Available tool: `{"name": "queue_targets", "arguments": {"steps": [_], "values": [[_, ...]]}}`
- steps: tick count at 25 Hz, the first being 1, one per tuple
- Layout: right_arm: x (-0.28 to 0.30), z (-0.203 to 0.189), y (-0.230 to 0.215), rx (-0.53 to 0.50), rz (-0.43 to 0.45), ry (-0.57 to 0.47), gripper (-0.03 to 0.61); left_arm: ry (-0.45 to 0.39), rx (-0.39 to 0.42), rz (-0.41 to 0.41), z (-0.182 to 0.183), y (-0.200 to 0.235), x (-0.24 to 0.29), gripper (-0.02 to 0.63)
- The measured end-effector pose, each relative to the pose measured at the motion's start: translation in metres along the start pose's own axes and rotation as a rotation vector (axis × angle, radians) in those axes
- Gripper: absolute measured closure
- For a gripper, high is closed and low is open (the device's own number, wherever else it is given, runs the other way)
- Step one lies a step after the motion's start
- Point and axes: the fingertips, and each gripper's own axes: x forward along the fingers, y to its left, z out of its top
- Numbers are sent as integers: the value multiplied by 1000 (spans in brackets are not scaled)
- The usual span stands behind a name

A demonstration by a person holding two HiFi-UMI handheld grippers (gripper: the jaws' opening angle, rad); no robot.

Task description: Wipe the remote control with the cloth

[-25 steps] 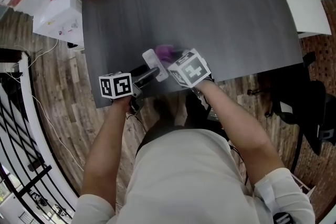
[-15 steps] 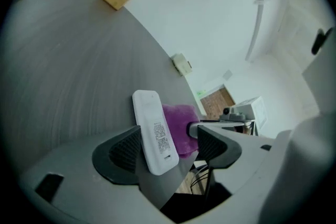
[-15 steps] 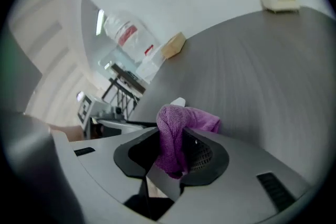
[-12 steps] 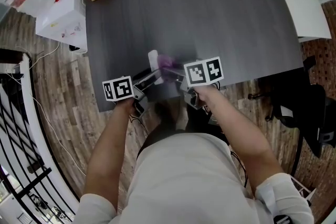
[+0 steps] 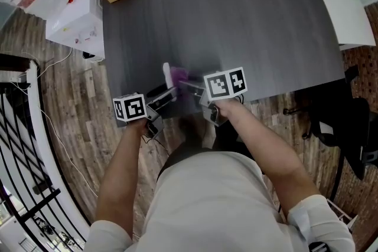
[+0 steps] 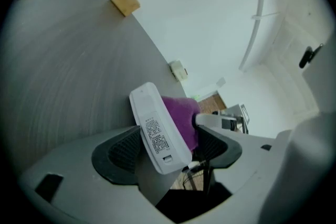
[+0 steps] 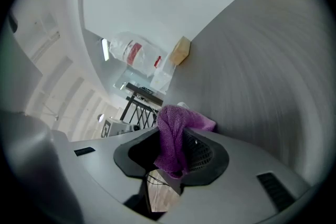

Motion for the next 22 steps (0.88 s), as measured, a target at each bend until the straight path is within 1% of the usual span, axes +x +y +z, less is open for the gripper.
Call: {"name": "queue_targets", "arguments": {"steps": [2,3,4,5,7,8,9,11,12,14,16,17,19,20,22], "values": [[7,1,8,22,45,2,451,93,46,-33,-14,-6,2,291],[10,1,14,37,73,7,451,123,41,-67,-20,-11,4,291],[14,0,19,40,89,19,451,136,16,-99,-24,-16,6,291],[18,-2,21,25,81,37,451,134,-22,-117,-25,-17,6,291],[25,-6,16,-47,10,84,449,133,-86,-109,-25,-12,3,293],[28,-8,13,-87,-28,105,449,158,-77,-84,-28,-8,0,291],[31,-9,10,-121,-59,123,451,208,-31,-47,-34,-5,-3,291],[35,-11,7,-179,-108,154,451,353,104,39,-51,0,-9,291],[37,-12,4,-203,-132,171,451,431,158,78,-59,1,-13,291],[43,-17,-2,-244,-179,214,450,568,242,151,-72,5,-21,291],[48,-22,-7,-284,-217,255,451,660,303,219,-77,12,-31,291],[50,-24,-7,-302,-227,267,449,688,326,252,-78,15,-36,291],[52,-26,-6,-322,-233,271,449,713,351,301,-78,22,-47,291],[52,-25,-6,-325,-233,269,451,710,346,313,-78,24,-52,291],[53,-25,-5,-324,-229,265,450,681,312,322,-76,28,-63,291]]}}
